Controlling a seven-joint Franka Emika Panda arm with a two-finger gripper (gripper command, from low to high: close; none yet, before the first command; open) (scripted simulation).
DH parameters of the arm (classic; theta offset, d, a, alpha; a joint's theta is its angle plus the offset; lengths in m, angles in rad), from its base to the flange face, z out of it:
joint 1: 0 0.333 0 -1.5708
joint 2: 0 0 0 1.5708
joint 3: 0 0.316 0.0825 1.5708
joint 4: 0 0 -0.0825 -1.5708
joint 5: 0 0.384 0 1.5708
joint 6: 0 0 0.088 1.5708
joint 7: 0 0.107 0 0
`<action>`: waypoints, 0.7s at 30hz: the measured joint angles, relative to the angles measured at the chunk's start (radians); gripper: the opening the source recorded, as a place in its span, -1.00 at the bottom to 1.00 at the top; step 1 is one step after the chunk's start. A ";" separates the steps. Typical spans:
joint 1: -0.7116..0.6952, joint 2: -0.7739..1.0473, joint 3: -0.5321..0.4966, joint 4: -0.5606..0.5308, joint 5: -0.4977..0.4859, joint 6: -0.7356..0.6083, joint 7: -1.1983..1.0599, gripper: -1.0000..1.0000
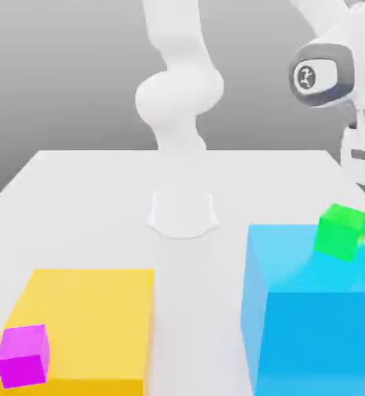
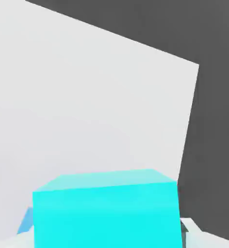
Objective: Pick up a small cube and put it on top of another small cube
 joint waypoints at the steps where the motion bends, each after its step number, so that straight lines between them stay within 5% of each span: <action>1: 0.018 0.012 0.022 -0.035 0.002 -0.015 0.041 -1.00; 9: 0.053 0.145 0.059 -0.134 0.081 0.183 -0.031 -1.00; 10: 0.050 0.178 0.067 -0.133 0.105 0.215 -0.048 1.00; 17: 0.050 0.185 0.066 -0.133 0.109 0.223 -0.051 1.00; 21: 0.035 0.063 0.063 -0.136 0.041 0.107 -0.003 1.00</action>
